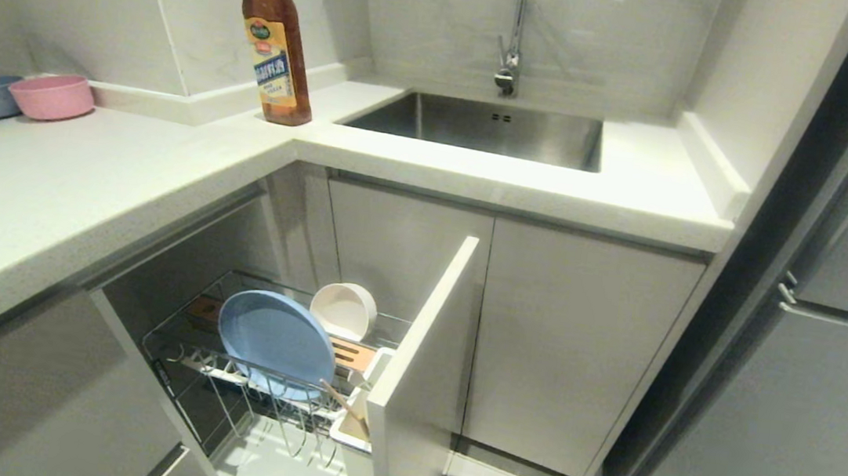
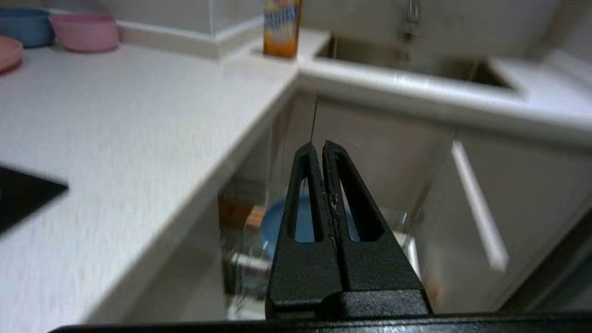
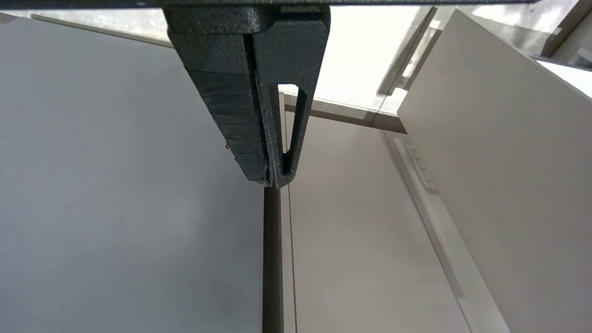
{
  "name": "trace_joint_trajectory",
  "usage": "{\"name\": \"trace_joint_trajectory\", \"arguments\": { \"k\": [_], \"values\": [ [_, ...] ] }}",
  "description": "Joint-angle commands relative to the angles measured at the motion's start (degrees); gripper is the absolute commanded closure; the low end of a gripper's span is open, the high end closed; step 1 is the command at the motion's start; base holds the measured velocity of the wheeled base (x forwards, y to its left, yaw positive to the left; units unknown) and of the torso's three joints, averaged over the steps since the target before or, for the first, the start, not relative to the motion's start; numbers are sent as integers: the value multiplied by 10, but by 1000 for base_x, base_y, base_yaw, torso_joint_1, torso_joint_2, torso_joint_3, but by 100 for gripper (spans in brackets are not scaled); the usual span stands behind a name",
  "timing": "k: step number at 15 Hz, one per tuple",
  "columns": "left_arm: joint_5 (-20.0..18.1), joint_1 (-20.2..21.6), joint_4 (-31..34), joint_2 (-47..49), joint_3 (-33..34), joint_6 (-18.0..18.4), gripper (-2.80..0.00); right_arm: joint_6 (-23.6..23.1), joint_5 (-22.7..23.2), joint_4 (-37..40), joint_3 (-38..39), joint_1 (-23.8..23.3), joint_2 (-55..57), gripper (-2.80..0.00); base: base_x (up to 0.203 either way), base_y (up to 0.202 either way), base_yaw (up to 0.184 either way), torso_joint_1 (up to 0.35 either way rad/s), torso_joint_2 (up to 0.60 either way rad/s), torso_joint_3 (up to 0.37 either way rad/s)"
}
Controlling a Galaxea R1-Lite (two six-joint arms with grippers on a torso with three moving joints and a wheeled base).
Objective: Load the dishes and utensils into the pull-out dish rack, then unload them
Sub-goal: Take the plate out of the cupboard
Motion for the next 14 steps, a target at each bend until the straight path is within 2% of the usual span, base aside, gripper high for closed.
{"name": "trace_joint_trajectory", "arguments": {
  "k": [1, 4, 8, 9, 11, 14],
  "values": [
    [-16, 14, 3, -126, 77, 19, 0, 1, 0, 0, 0, 0, 0, 0, 0, 0, 0, 0, 0, 0],
    [-53, 25, -6, -210, 220, 74, 0, 0, 0, 0, 0, 0, 0, 0, 0, 0, 0, 0, 0, 0],
    [-66, 29, -100, -219, 360, 112, 0, 0, 0, 0, 0, 0, 0, 0, 0, 0, 0, 0, 0, 0],
    [-66, 29, -92, -219, 362, 105, 0, 1, 0, 0, 0, 0, 0, 0, 0, 0, 0, 0, 0, 0],
    [-67, 29, -28, -219, 357, 96, 0, 1, 0, 0, 0, 0, 0, 0, 0, 0, 0, 0, 0, 0],
    [-65, 29, -43, -219, 360, 88, 0, 0, 0, 0, 0, 0, 0, 0, 0, 0, 0, 0, 0, 0]
  ]
}}
